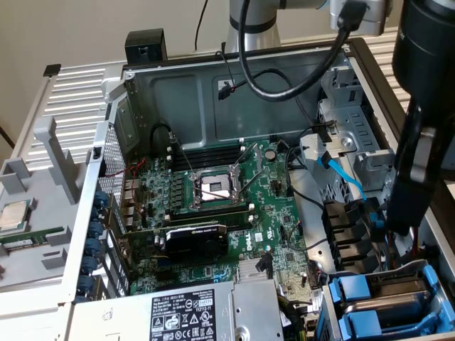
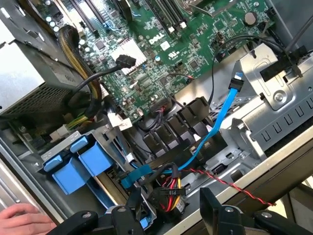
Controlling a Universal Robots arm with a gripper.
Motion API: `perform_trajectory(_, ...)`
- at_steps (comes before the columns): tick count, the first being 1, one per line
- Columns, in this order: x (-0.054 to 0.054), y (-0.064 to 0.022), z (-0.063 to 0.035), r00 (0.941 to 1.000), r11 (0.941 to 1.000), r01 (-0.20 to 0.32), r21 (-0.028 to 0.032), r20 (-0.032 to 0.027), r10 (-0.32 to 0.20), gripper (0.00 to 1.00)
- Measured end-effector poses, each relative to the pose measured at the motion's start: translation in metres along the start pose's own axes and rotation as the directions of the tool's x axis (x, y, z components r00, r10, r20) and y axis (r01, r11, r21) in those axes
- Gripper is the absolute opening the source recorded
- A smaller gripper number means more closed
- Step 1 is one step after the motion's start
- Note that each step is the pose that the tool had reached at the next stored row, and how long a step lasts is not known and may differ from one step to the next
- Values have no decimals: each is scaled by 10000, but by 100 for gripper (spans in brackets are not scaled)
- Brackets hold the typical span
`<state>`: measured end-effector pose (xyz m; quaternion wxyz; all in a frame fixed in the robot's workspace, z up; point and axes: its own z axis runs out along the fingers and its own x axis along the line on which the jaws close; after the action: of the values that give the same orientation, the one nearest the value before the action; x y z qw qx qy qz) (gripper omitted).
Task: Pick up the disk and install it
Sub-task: 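Insert the first disk wire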
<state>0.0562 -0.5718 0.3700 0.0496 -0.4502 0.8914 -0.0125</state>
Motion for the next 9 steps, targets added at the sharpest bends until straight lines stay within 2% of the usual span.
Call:
perform_trajectory(3,9,15,25,9999,9999,-93,79,49,92,59)
perform_trajectory(9,0,34,128,9996,9996,-276,99,39,275,59)
